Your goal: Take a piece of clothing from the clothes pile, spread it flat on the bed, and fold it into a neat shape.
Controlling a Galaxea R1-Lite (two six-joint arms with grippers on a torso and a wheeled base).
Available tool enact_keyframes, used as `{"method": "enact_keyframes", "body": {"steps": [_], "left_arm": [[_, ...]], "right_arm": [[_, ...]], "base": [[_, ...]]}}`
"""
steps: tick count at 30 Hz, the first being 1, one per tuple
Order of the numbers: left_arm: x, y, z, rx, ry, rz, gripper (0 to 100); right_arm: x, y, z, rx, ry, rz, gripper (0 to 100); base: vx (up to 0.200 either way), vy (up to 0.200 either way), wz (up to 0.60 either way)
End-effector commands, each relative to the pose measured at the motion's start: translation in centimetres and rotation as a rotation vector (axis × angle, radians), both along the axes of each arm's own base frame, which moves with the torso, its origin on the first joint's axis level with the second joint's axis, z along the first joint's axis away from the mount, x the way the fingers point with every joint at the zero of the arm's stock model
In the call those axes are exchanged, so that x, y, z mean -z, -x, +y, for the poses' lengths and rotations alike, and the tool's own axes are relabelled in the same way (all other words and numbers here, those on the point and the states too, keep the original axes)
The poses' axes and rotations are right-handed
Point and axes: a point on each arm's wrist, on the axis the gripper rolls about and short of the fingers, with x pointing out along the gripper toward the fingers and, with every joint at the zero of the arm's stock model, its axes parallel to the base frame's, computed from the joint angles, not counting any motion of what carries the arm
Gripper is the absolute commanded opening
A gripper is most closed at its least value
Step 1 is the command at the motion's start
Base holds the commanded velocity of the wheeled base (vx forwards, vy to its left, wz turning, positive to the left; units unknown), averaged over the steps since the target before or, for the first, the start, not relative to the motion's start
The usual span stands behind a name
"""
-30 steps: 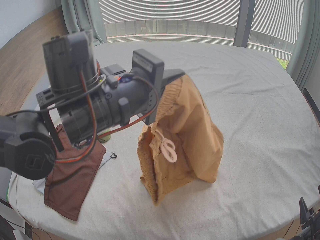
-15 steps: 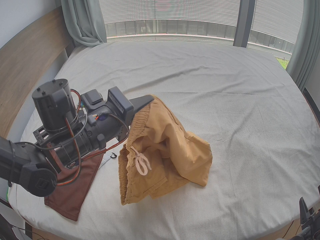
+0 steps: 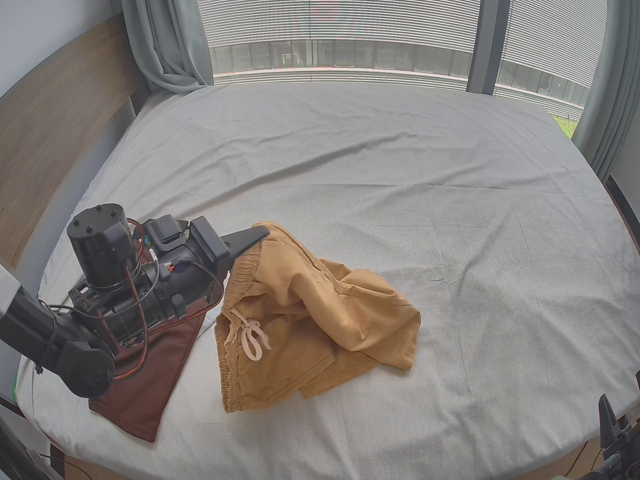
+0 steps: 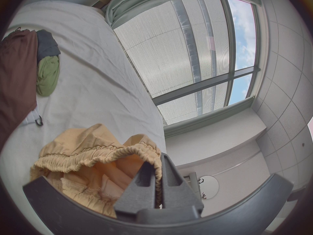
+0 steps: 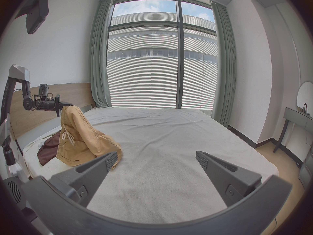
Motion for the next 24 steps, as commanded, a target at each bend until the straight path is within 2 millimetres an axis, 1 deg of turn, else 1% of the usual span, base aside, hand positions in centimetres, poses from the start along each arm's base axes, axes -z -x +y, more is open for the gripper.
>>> {"method": "enact_keyframes", "body": {"steps": [1, 6, 8, 9, 10, 12, 14, 15, 17, 20, 24], "left_arm": [[1.9, 0.1, 1.7, -0.003, -0.034, 0.013, 0], [2.5, -0.3, 2.6, -0.010, -0.014, -0.051, 0], [3.1, -0.5, 3.1, -0.025, -0.047, -0.084, 0], [3.1, -0.5, 3.1, -0.025, -0.047, -0.084, 0], [3.9, -0.6, 3.3, -0.034, -0.078, -0.096, 0], [4.4, -0.7, 3.7, -0.048, -0.095, -0.111, 0], [4.5, -0.8, 3.9, -0.059, -0.103, -0.115, 0], [4.6, -1.0, 4.6, -0.081, -0.127, -0.127, 0], [4.6, -1.0, 4.8, -0.087, -0.138, -0.138, 0], [5.0, -0.8, 5.8, -0.110, -0.185, -0.144, 0], [5.6, -0.6, 6.4, -0.104, -0.239, -0.155, 0]], "right_arm": [[0.5, 0.0, 0.0, 0.000, 0.000, 0.000, 100], [0.4, 0.0, 0.0, 0.000, 0.000, -0.002, 100], [0.4, 0.0, 0.0, 0.000, -0.003, -0.002, 100], [0.4, 0.0, 0.0, 0.000, -0.003, -0.002, 100], [0.5, 0.0, 0.0, -0.002, -0.002, 0.000, 100], [0.5, 0.0, 0.0, -0.002, 0.000, 0.000, 100], [0.4, 0.0, 0.0, -0.002, 0.000, -0.002, 100], [0.4, 0.0, 0.0, -0.001, 0.001, -0.002, 100], [0.4, 0.0, 0.0, -0.001, 0.003, -0.002, 100], [0.5, 0.0, 0.0, 0.000, 0.001, -0.002, 100], [0.4, 0.0, 0.0, 0.000, 0.000, -0.002, 100]], "base": [[0.000, 0.000, 0.00], [0.000, 0.000, 0.00], [0.000, 0.000, 0.00], [0.000, 0.000, 0.00], [0.000, 0.000, 0.00], [0.000, 0.000, 0.00], [0.000, 0.000, 0.00], [0.000, 0.000, 0.00], [0.000, 0.000, 0.00], [0.000, 0.000, 0.00], [0.000, 0.000, 0.00]]}}
